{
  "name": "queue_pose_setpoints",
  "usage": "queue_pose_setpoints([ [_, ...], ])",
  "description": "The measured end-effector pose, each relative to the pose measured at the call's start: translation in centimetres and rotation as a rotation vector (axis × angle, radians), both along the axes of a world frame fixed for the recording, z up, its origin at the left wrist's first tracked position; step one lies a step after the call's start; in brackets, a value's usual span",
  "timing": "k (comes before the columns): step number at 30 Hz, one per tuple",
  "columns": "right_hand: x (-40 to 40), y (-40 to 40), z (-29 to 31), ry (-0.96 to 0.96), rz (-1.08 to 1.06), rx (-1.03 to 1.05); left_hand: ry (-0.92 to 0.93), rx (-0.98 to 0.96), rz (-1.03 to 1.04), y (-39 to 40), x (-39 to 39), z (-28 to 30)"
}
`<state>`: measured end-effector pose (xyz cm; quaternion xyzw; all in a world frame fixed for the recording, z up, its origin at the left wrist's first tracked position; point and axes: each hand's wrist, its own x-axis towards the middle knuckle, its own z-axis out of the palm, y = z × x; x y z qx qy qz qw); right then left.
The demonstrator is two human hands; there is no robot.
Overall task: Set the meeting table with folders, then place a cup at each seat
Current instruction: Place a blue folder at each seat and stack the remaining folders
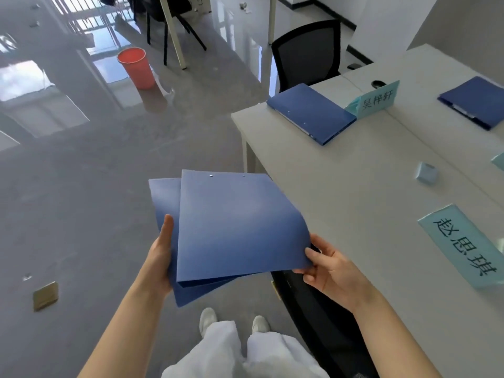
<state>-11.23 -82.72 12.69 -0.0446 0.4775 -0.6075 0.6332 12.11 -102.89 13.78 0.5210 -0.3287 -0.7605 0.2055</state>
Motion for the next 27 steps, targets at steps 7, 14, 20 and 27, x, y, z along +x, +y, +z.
queue_pose_setpoints([
  [7, 1.1, -7.3, 1.2, 0.412, 0.267, 0.136, 0.012, 0.063, 0.0, -5.1, 3.4, -0.6],
  [14, 2.5, -18.4, 1.1, 0.932, 0.456, 0.314, 0.038, -0.016, -0.009, -15.4, 6.0, 0.4],
  [20, 4.5, -28.6, 0.3, 0.817, 0.397, 0.404, 0.088, -0.007, -0.106, -23.9, 7.5, 0.7],
  [27, 6.0, -36.7, -0.1, 0.672, 0.107, 0.379, 0.034, 0.075, -0.203, -31.5, 5.6, -0.3],
])
